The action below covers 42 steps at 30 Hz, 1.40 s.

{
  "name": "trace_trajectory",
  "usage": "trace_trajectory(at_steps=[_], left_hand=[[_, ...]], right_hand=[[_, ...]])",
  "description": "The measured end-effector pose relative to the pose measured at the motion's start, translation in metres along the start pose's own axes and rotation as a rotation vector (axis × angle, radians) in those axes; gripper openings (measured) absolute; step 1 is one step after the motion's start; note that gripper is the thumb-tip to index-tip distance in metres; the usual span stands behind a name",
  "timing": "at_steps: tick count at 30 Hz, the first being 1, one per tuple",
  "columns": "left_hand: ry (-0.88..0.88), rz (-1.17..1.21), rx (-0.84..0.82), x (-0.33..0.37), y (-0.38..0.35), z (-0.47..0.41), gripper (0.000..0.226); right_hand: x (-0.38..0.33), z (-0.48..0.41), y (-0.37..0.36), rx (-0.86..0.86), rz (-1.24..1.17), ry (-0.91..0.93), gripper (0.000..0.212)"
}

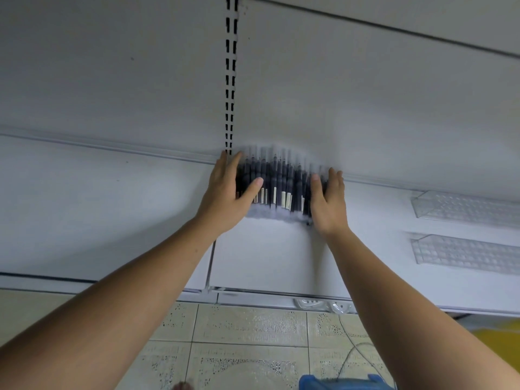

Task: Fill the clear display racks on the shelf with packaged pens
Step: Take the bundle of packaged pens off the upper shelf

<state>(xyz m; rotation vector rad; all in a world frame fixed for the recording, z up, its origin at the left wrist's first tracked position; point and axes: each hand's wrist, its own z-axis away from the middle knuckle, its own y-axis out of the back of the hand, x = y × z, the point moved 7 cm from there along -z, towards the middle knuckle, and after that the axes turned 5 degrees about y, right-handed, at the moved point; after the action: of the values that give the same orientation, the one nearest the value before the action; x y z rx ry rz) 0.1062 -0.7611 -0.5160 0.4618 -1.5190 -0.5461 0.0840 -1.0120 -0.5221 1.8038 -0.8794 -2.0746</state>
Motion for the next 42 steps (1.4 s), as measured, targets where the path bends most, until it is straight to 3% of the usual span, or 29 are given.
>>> trace_trajectory(at_steps=[5, 12, 22, 28, 32, 34, 39, 42], left_hand=[[-0.029, -0.01, -0.043, 0.001, -0.013, -0.009, 0.095], [0.01, 0.015, -0.036, -0.004, -0.011, -0.013, 0.097], [0.01, -0.031, -0.075, -0.004, -0.008, -0.011, 0.078], [0.037, 0.061, -0.031, -0.001, 0.0, -0.007, 0.069], [0.038, 0.062, -0.025, -0.003, 0.009, -0.003, 0.07], [0.04, 0.025, -0.056, -0.009, 0.013, 0.001, 0.076], [-0.071, -0.117, -0.197, -0.01, 0.014, 0.013, 0.106], [-0.161, -0.21, -0.218, -0.006, 0.009, 0.014, 0.124]], right_hand=[[-0.008, -0.002, -0.009, -0.059, 0.04, 0.022, 0.079], [-0.007, -0.003, -0.011, -0.04, 0.081, 0.075, 0.076], [0.002, -0.008, -0.004, -0.043, 0.339, 0.108, 0.077], [0.0, -0.002, 0.01, 0.085, 0.053, 0.055, 0.067], [0.004, 0.012, 0.024, 0.08, -0.009, 0.053, 0.065], [0.008, 0.021, 0.033, 0.044, -0.031, 0.033, 0.073], [0.012, 0.048, 0.033, -0.261, 0.161, 0.189, 0.134], [0.011, 0.044, 0.025, -0.271, 0.248, 0.258, 0.141]])
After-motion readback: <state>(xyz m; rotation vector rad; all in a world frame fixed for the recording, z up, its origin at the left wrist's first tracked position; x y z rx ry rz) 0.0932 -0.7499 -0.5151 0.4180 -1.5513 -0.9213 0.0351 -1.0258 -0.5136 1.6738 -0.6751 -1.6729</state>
